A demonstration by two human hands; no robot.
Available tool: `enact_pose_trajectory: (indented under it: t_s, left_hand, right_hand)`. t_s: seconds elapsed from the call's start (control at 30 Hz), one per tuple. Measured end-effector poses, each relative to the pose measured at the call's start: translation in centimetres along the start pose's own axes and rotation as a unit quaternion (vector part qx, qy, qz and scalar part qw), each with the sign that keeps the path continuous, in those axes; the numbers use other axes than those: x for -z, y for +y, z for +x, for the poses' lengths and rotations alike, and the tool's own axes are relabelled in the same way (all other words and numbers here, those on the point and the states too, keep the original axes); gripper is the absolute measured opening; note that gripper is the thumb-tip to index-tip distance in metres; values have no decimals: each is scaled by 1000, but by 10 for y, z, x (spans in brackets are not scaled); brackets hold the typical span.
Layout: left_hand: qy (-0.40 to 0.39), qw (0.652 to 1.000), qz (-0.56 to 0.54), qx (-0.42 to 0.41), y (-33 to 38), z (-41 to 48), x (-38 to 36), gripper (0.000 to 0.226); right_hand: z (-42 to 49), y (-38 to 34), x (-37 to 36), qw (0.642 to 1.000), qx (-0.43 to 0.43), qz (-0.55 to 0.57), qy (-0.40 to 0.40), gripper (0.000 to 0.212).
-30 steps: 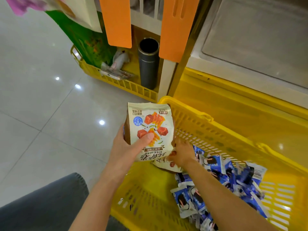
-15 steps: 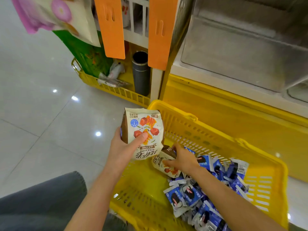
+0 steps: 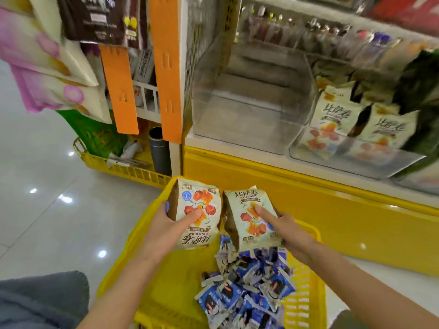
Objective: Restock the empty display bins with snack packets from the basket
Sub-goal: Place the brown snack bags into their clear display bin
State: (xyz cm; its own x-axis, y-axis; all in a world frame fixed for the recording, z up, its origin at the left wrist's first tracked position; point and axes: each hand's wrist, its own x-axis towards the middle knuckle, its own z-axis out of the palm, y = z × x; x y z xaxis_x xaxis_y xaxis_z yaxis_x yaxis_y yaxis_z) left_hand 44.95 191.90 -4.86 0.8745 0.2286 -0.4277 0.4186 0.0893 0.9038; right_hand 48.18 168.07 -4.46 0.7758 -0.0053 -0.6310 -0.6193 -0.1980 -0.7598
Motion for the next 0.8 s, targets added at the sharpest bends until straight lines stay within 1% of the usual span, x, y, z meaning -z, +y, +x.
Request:
enact_pose_trajectory:
  t_s: [0.13, 0.23, 0.33, 0.4, 0.47, 0.53, 0.6, 0.67, 0.7, 0.73, 0.77, 0.8]
  left_hand:
    - [-38, 998, -11, -50, 31, -15, -27, 35]
    - [-66, 994, -5, -88, 58, -24, -46, 37]
    - [-99, 988, 14, -119, 86, -30, -64, 37]
    - [-126, 982, 32, -134, 102, -31, -73, 37]
    - [-148, 976, 49, -153, 115, -30, -82, 38]
    - [-148, 973, 58, -165, 125, -27, -89, 38]
    - [-147, 974, 55, -165, 131, -23, -95, 43]
    - [-144, 977, 43, -154, 131, -18, -100, 44]
    - [-142, 978, 34, -146, 131, -16, -103, 42]
    - [-140, 980, 24, -140, 130, -14, -105, 41]
    - [-139, 981, 16, -135, 129, -12, -107, 42]
    - [-139, 982, 10, -131, 129, -10, -109, 45]
  right_hand:
    - [-28, -27, 38, 999, 16, 37, -31, 60]
    - [-49, -41, 68, 996, 27, 58, -63, 58]
    - [-70, -58, 97, 995, 73, 49, -54, 56]
    - [-83, -76, 117, 990, 137, 38, -18, 55]
    - [-93, -98, 133, 974, 222, 45, 32, 52]
    - [-94, -118, 147, 943, 305, 45, 124, 42]
    - [-86, -136, 154, 904, 359, 24, 229, 33]
    - [-69, -149, 155, 869, 390, -5, 304, 31]
    - [-59, -153, 154, 856, 399, -25, 327, 33]
    - [-47, -156, 153, 850, 401, -47, 338, 35]
    - [-36, -158, 152, 854, 393, -65, 336, 37]
    - [-25, -159, 152, 867, 374, -76, 320, 37]
